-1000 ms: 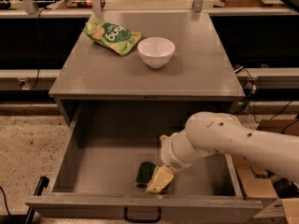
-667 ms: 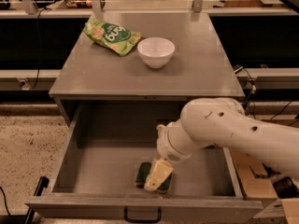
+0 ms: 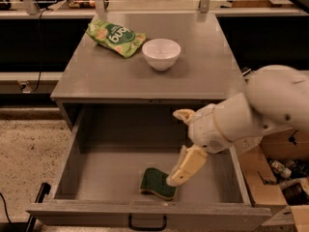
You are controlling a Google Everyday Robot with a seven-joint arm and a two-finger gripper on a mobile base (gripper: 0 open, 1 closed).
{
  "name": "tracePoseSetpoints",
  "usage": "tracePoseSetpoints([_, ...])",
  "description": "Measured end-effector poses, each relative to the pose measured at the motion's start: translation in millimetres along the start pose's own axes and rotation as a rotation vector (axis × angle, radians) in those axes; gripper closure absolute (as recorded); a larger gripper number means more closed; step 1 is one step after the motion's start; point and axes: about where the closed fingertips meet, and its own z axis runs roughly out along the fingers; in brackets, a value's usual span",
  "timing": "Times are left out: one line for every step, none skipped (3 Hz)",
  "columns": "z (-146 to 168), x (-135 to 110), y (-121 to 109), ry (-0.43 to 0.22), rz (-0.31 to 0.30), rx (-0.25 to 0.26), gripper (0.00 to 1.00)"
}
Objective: Place sponge into top drawer
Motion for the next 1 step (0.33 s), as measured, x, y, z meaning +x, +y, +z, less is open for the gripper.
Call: tracePoseSetpoints([-56.3,4.6,-1.4,-0.166,-0.049,-0.014,0.00])
